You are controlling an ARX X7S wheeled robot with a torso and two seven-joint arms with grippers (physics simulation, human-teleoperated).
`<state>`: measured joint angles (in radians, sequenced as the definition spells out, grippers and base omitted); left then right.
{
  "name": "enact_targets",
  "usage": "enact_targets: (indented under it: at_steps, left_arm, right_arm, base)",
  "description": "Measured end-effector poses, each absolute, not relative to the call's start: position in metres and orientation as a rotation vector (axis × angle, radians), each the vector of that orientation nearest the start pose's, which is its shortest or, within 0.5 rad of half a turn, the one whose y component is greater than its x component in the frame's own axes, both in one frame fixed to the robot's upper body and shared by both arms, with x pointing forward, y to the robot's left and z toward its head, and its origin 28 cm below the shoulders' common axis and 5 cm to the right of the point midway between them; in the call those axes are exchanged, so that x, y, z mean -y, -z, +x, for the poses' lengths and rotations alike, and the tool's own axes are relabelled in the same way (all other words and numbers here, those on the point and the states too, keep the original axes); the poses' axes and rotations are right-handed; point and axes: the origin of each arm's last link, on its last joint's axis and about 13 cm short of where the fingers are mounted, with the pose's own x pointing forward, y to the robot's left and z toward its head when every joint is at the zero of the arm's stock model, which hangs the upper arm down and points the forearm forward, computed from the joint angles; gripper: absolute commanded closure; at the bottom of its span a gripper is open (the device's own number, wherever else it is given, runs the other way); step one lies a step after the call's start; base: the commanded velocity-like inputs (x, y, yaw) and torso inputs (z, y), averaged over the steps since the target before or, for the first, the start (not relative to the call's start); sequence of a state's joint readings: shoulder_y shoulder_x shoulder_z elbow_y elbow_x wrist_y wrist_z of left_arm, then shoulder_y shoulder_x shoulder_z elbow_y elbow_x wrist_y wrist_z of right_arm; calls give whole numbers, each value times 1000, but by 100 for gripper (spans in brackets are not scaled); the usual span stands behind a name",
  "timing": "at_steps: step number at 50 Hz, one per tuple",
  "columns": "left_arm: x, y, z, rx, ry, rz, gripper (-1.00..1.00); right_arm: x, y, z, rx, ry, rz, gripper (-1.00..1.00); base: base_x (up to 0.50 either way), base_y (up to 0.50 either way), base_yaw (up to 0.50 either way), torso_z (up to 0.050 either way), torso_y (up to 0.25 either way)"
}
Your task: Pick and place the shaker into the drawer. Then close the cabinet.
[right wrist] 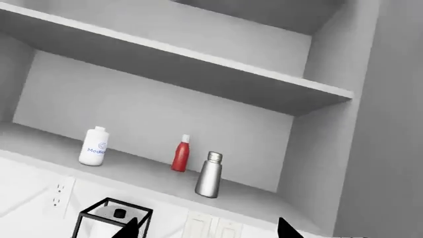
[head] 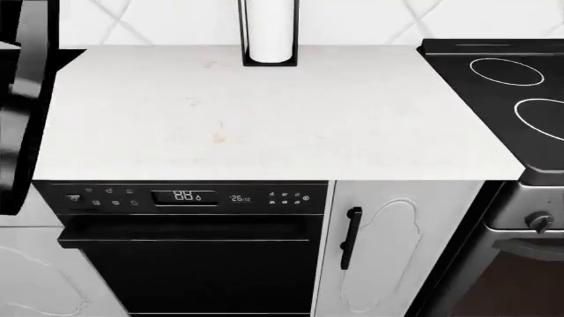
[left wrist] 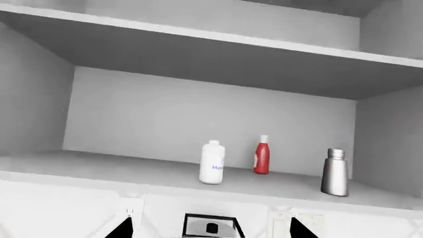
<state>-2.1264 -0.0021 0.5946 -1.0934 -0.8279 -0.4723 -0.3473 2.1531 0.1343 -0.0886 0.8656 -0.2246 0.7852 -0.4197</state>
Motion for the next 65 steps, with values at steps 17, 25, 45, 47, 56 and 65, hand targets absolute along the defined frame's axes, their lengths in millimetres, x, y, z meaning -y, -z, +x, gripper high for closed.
enact_targets:
  at_steps: [17,25,45,47,56,65]
  left_arm:
    - [-164,-561,322,459,-2,-137,-100]
    - [-165,-557,321,374,28,-93,-100]
    - [-166,-554,321,320,64,-52,-100]
    - [-166,-554,321,327,65,-55,-100]
    - [-167,-558,319,362,66,-65,-100]
    - [-167,-560,318,374,75,-60,-100]
  right_arm:
    - [154,-591,272,472,-104,-300,-100]
    - [152,-590,268,408,-132,-260,-100]
    - [153,-586,266,321,-172,-226,-100]
    - [153,-586,266,320,-177,-229,-100]
    - [152,-588,264,326,-190,-243,-100]
    - [153,-589,262,333,-196,-249,-100]
  base:
    - [0,0,0,50,103]
    - [0,0,0,50,102]
    - [169,0,0,35,54]
    - [500,0,0,0,0]
    - [500,0,0,0,0]
    - [500,-36,0,0,0]
